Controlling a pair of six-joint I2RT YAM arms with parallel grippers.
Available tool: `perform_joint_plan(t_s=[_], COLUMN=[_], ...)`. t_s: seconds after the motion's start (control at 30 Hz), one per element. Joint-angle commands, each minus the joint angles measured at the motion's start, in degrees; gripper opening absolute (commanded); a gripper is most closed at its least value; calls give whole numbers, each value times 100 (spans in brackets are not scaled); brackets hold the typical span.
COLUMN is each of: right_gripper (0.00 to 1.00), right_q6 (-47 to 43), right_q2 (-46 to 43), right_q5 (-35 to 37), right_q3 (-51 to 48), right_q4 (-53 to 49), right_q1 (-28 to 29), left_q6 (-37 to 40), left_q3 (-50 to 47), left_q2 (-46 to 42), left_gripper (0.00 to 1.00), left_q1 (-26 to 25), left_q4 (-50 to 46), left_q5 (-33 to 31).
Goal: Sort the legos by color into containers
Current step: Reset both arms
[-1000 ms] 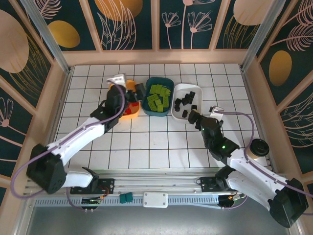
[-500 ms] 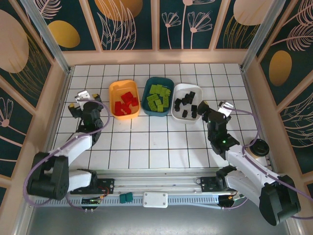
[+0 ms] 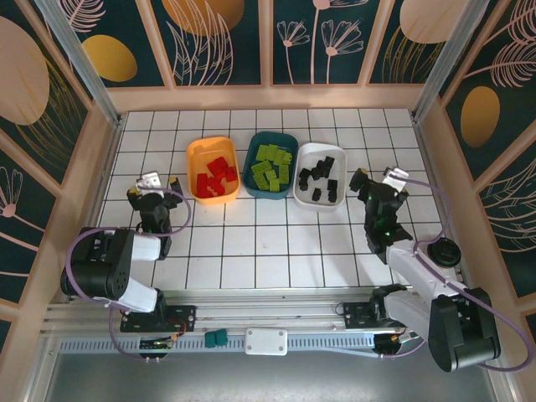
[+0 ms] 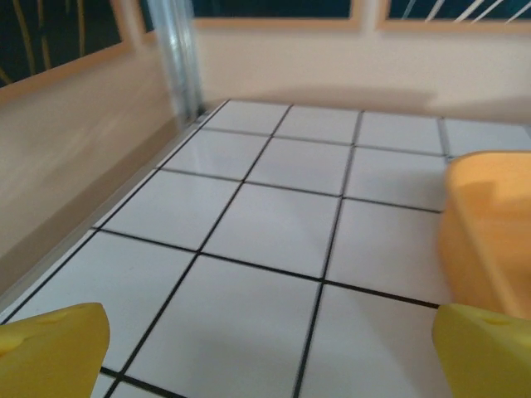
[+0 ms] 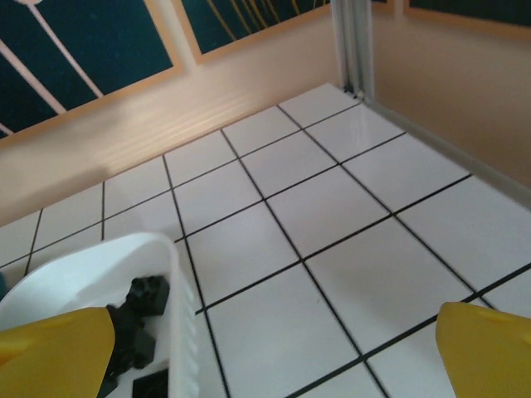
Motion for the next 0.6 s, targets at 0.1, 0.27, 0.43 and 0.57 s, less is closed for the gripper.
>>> perform_joint_plan(t_s=[0.1, 0.27, 0.43, 0.57], right_gripper=[99, 99, 99, 99], right_q6=[-1032, -1158, -1404, -1473], right_q2=[156, 1011, 2341, 2865], right_q5=[-826, -1171, -1474, -1816], right_q3=[-504, -748, -1148, -870], right_q4=[1559, 2420, 4739, 4680], right_q1=[-746, -1270, -1285, -1291], left_q6=[-217, -292, -298, -294], left_q3=[-207, -190, -196, -202], left_q2=[109, 67, 64, 52], left_gripper=[99, 99, 99, 99], left_q1=[113, 113, 105, 108], left_q4=[905, 853, 840, 837], left_q5=[35, -182, -169, -163])
